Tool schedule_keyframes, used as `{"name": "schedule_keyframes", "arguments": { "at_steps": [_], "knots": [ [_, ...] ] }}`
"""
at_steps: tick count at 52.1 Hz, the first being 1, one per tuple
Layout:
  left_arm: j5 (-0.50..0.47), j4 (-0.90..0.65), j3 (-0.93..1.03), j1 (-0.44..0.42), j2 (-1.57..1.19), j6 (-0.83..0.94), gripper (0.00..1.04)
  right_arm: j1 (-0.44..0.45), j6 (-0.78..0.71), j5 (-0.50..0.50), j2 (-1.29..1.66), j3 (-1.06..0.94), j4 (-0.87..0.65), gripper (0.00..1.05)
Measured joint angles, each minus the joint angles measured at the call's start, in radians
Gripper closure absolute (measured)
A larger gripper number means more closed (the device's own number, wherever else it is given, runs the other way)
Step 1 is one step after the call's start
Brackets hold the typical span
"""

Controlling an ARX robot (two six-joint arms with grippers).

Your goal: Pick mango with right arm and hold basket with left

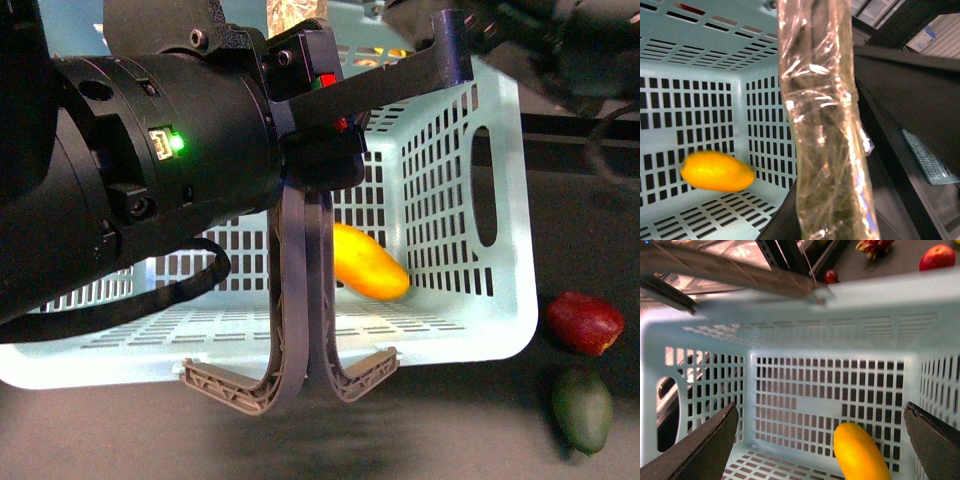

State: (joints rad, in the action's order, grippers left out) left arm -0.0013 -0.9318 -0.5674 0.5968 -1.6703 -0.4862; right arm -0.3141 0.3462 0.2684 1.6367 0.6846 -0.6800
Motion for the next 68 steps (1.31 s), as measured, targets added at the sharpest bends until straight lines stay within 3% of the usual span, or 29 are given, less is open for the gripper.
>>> {"name": "schedule_keyframes", "arguments": {
  "at_steps": [11,26,31,51,56,59,68],
  "knots": [
    [-0.003,0.000,0.001,-0.001,0.001,-0.003,0.99,0.095,0.009,-0.027,-0.322,-0.158,0.097,0.08],
    [0.002,0.000,0.001,0.001,0.001,-0.004,0.99,0.232,0.003,-0.105,-0.795,-0.382,0.364,0.08],
    [0.002,0.000,0.001,0.001,0.001,-0.004,0.99,0.241,-0.001,-0.129,-0.890,-0.420,0.429,0.08],
    [0.001,0.000,0.001,0.000,0.001,-0.003,0.99,0.243,-0.003,-0.134,-0.915,-0.425,0.431,0.08],
    [0.002,0.000,0.001,0.001,0.001,-0.003,0.99,0.220,-0.128,-0.298,-0.912,-0.491,0.241,0.20],
    [0.003,0.000,0.001,0.001,0.001,-0.004,0.99,0.221,-0.194,-0.344,-0.926,-0.525,0.167,0.28],
    [0.000,0.000,0.001,0.000,0.001,-0.002,0.99,0.295,-0.308,-0.274,-1.002,-0.573,0.161,0.54]
  ]
}}
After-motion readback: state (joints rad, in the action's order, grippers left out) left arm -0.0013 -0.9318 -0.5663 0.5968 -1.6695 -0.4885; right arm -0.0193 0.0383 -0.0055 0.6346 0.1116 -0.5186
